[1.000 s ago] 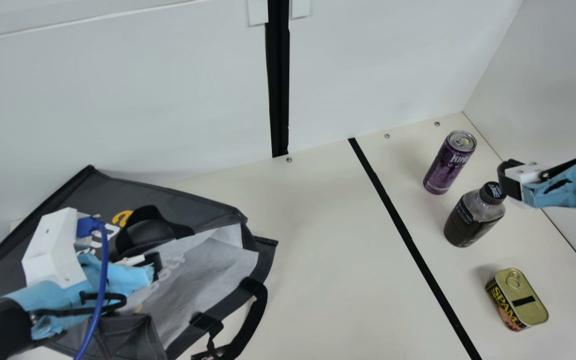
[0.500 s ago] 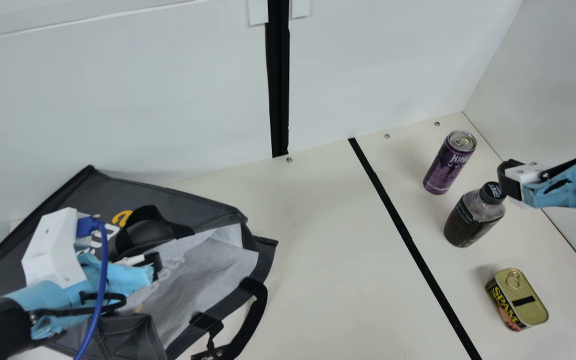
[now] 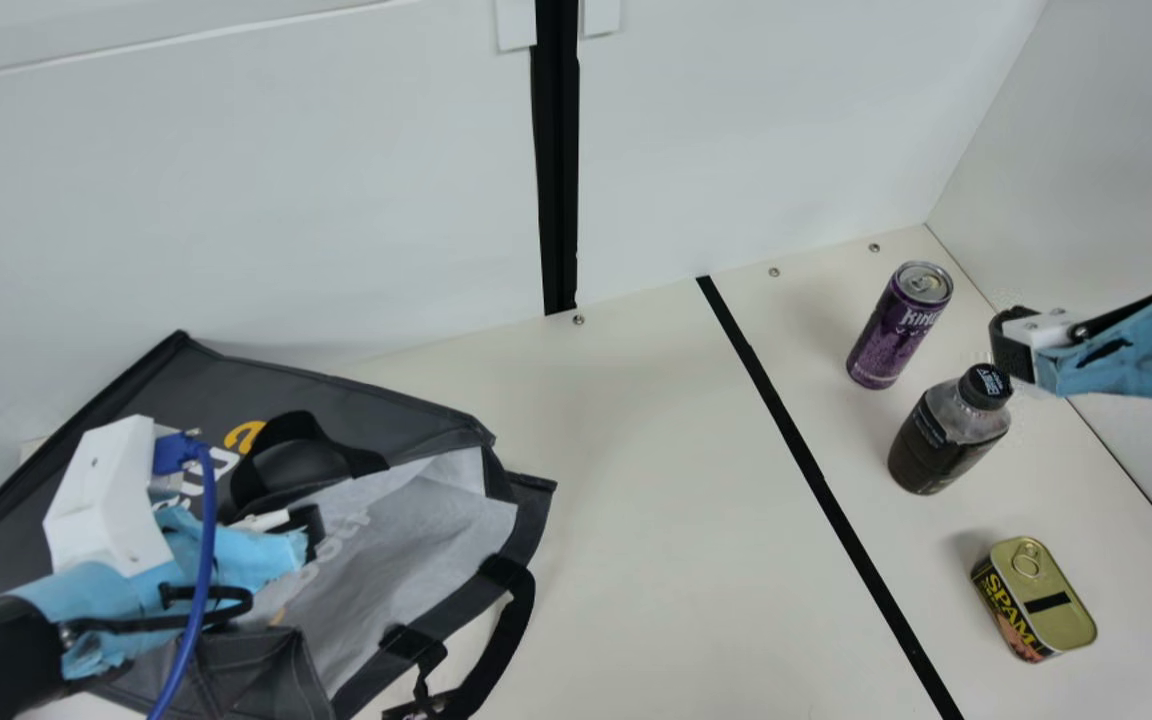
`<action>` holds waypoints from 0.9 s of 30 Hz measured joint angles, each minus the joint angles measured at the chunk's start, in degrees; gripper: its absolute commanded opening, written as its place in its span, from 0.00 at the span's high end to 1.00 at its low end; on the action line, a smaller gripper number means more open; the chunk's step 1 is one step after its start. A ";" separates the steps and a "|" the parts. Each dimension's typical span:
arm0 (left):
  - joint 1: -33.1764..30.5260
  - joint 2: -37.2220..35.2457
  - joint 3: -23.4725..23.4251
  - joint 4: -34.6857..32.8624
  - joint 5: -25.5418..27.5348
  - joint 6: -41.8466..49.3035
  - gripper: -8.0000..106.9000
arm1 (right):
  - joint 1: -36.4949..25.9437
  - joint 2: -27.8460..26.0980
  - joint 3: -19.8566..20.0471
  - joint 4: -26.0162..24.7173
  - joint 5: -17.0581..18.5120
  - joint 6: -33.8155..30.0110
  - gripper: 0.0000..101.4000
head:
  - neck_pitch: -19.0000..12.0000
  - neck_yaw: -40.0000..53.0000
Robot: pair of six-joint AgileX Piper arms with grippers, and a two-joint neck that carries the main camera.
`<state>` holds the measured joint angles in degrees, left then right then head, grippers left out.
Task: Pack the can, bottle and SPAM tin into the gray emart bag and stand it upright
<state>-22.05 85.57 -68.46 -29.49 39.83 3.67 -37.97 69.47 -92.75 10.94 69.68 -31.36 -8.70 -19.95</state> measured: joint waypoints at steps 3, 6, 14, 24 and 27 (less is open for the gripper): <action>0.00 0.00 0.00 0.00 0.00 0.00 1.00 | 0.90 1.43 -1.49 -0.92 0.08 1.38 0.06 | 0.00 0.09; 0.00 0.00 0.00 0.00 0.00 0.00 1.00 | 1.88 3.08 -2.91 -1.94 0.16 2.60 0.06 | 0.00 0.00; 0.00 0.00 0.00 0.00 0.00 0.00 1.00 | 4.14 7.79 -5.69 -4.45 0.23 5.56 0.06 | 0.00 0.09; 0.00 0.00 0.00 0.00 0.00 0.00 1.00 | 5.63 13.91 -9.11 -6.27 0.10 7.17 0.06 | 0.00 0.09; 0.00 0.00 0.00 0.00 0.00 0.00 1.00 | 5.96 15.79 -10.19 -6.49 0.11 7.56 0.06 | 0.00 0.09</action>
<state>-22.05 85.57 -68.46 -29.49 39.83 3.67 -32.01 85.26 -102.94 4.45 69.79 -23.80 -8.70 -19.86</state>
